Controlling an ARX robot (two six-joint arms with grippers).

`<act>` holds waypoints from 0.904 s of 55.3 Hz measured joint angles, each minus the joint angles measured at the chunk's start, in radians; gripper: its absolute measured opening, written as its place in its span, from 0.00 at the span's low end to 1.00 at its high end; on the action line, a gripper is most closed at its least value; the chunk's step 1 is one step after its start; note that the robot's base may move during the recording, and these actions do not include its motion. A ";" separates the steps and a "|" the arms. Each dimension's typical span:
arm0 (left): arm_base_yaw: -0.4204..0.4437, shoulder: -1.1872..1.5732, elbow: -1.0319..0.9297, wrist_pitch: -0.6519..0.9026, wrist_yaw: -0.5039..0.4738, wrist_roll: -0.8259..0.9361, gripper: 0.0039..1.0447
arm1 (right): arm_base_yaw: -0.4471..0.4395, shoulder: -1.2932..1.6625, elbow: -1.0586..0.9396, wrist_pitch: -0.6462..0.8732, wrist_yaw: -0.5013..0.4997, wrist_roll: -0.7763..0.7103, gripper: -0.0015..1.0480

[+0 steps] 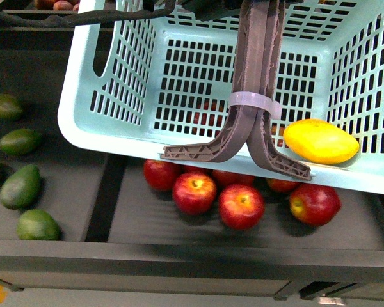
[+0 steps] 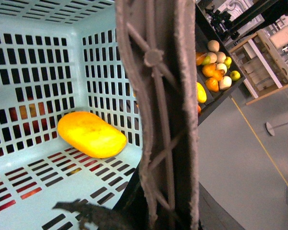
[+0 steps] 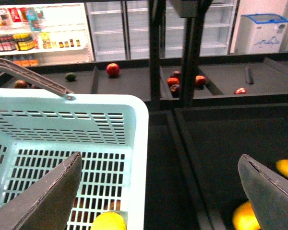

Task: Pick mango and avocado into basket

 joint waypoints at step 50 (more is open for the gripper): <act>0.000 0.001 -0.002 -0.002 -0.011 0.000 0.06 | 0.001 0.000 0.000 0.000 -0.002 0.000 0.92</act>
